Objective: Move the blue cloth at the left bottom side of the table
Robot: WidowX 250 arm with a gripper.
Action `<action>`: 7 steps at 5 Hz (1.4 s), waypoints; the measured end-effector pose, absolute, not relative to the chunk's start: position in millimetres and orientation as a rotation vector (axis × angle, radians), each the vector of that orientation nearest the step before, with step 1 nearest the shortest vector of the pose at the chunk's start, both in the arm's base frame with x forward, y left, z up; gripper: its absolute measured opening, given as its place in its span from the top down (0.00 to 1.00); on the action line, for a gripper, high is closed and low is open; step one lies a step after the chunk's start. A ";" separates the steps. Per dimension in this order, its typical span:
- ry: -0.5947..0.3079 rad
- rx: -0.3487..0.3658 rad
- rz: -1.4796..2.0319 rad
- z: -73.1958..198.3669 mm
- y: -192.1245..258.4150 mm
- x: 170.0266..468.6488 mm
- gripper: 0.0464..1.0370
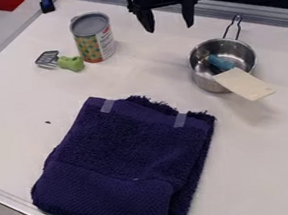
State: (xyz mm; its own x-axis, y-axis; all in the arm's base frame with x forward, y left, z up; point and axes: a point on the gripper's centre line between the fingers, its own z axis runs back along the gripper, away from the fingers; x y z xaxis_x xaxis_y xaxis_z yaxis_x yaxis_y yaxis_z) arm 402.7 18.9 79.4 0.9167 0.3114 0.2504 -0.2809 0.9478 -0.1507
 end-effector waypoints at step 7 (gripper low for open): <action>0.062 -0.052 1.010 51.6 10.0 258.9 0.88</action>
State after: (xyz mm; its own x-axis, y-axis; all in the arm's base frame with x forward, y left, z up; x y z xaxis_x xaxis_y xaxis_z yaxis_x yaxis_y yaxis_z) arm 258.9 10.0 51.6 0.5303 0.8444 -0.0759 -0.8473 0.5308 -0.0148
